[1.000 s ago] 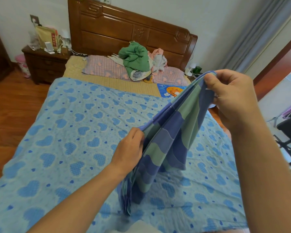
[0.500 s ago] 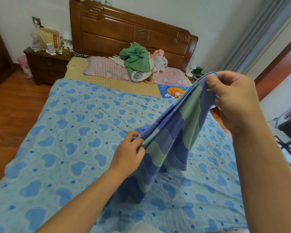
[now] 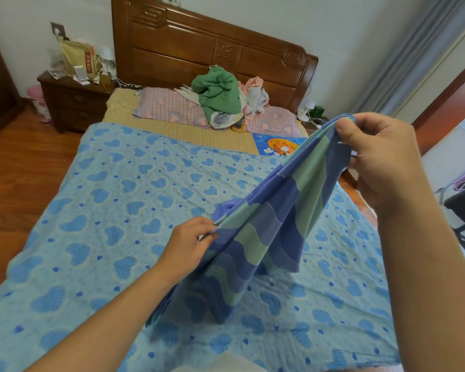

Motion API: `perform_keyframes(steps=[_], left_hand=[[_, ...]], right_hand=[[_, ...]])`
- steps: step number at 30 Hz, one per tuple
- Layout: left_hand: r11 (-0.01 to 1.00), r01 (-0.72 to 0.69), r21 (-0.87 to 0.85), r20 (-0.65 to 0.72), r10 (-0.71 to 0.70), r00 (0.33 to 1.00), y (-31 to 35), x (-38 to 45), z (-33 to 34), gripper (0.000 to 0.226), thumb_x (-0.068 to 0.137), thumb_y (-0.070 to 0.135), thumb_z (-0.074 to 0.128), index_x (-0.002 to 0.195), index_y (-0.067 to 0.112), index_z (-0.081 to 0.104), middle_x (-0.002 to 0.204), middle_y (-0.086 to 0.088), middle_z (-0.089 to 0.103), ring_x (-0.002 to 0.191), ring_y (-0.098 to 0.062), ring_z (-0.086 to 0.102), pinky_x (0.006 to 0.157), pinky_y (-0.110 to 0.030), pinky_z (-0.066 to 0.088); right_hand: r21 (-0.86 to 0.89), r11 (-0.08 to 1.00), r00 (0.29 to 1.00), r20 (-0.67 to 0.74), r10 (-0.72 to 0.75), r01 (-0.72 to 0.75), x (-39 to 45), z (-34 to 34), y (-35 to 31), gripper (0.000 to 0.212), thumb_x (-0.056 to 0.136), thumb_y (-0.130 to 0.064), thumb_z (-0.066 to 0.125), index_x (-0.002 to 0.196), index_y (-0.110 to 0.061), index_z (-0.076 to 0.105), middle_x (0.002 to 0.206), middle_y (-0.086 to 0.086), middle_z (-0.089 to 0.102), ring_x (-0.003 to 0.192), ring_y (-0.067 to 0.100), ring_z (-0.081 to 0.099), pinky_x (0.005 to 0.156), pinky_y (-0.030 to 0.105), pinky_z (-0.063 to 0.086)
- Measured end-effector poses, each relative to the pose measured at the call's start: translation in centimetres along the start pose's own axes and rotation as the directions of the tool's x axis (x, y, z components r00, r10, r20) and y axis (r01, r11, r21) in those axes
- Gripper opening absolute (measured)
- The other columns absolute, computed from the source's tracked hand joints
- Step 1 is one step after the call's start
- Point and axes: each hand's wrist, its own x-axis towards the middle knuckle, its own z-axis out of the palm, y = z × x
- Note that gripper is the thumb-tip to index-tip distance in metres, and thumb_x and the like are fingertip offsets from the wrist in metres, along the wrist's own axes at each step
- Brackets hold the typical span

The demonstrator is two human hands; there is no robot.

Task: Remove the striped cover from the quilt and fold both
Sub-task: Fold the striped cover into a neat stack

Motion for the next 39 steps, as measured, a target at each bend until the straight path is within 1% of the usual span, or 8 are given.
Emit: perform_keyframes(steps=[4, 6, 9, 15, 20, 26, 33, 39], left_hand=[[0.992, 0.005, 0.127, -0.140, 0.013, 0.990, 0.2, 0.4, -1.3, 0.024, 0.091, 0.007, 0.060, 0.089, 0.029, 0.051, 0.082, 0.008, 0.055, 0.074, -0.012, 0.052, 0.067, -0.022, 0.042], [0.917, -0.160, 0.364, -0.035, 0.185, 0.982, -0.4, 1.3, -2.2, 0.012, 0.090, 0.015, 0.051, 0.083, 0.022, 0.043, 0.079, 0.003, 0.050, 0.069, -0.019, 0.046, 0.061, -0.037, 0.042], [0.791, -0.232, 0.566, 0.183, 0.154, 0.971, -1.6, 3.1, -3.3, 0.027, 0.088, 0.043, 0.051, 0.080, 0.018, 0.044, 0.073, 0.003, 0.052, 0.066, -0.014, 0.048, 0.054, -0.039, 0.040], [0.768, -0.241, 0.594, 0.306, 0.062, 0.950, 0.9, 8.5, -1.4, 0.007, 0.088, 0.028, 0.044, 0.085, 0.023, 0.048, 0.081, 0.002, 0.048, 0.069, -0.028, 0.046, 0.051, -0.035, 0.026], [0.767, -0.520, 0.375, 0.492, 0.310, 0.813, 3.0, 8.5, 1.5, 0.011, 0.081, 0.005, 0.063, 0.075, 0.014, 0.059, 0.081, 0.001, 0.045, 0.063, -0.016, 0.038, 0.052, -0.027, 0.024], [0.973, -0.227, 0.048, 0.354, 0.196, 0.915, 2.1, 4.1, 3.9, 0.018, 0.082, 0.000, 0.058, 0.080, 0.016, 0.064, 0.084, 0.016, 0.041, 0.075, 0.006, 0.044, 0.064, -0.010, 0.030], [0.991, -0.103, 0.081, 0.276, 0.077, 0.958, 1.9, 2.3, 5.5, 0.034, 0.090, -0.003, 0.052, 0.110, 0.016, 0.072, 0.105, 0.002, 0.053, 0.090, -0.019, 0.058, 0.074, -0.039, 0.051], [0.994, -0.044, 0.101, 0.289, 0.013, 0.957, 1.9, 4.9, 4.5, 0.036, 0.086, -0.007, 0.050, 0.102, 0.015, 0.074, 0.105, -0.001, 0.054, 0.094, -0.020, 0.057, 0.080, -0.042, 0.051]], right_hand=[[0.024, 1.000, 1.000, 0.016, -0.015, 0.015, 0.0, -0.1, 0.0, 0.017, 0.096, -0.018, 0.063, 0.083, -0.018, 0.073, 0.079, 0.001, 0.069, 0.081, 0.021, 0.062, 0.085, 0.057, 0.053], [0.034, 0.999, 0.999, 0.026, -0.021, 0.020, 0.1, -0.3, -0.2, 0.018, 0.096, -0.019, 0.062, 0.083, -0.018, 0.073, 0.078, -0.001, 0.069, 0.079, 0.018, 0.063, 0.080, 0.050, 0.055], [0.072, 0.997, 0.998, 0.050, -0.028, 0.024, 0.2, -0.6, -0.6, 0.020, 0.096, -0.018, 0.062, 0.080, -0.018, 0.074, 0.076, -0.003, 0.070, 0.076, 0.015, 0.064, 0.074, 0.040, 0.056], [0.129, 0.992, 0.956, 0.289, -0.054, 0.017, -1.1, 0.6, -1.0, 0.016, 0.091, -0.017, 0.063, 0.079, -0.015, 0.074, 0.076, 0.003, 0.070, 0.073, 0.020, 0.065, 0.066, 0.033, 0.056], [0.173, 0.984, 0.945, 0.310, -0.103, 0.050, -1.3, -1.2, -1.3, 0.013, 0.083, -0.023, 0.065, 0.080, -0.019, 0.077, 0.074, 0.000, 0.071, 0.065, 0.013, 0.065, 0.056, 0.023, 0.053], [0.160, 0.987, 0.987, 0.163, -0.017, -0.009, -0.9, -4.0, 0.3, 0.012, 0.083, -0.024, 0.067, 0.084, -0.015, 0.074, 0.081, 0.006, 0.067, 0.080, 0.026, 0.060, 0.068, 0.034, 0.055], [0.188, 0.982, 0.977, 0.214, -0.020, -0.021, -0.7, -3.3, 0.7, 0.011, 0.086, -0.020, 0.065, 0.085, -0.013, 0.073, 0.080, 0.004, 0.070, 0.076, 0.020, 0.064, 0.071, 0.035, 0.058], [0.222, 0.975, 0.955, 0.284, -0.086, 0.022, -0.4, -3.2, 0.4, 0.012, 0.087, -0.019, 0.063, 0.085, -0.016, 0.075, 0.078, 0.001, 0.071, 0.072, 0.018, 0.066, 0.069, 0.034, 0.058]])
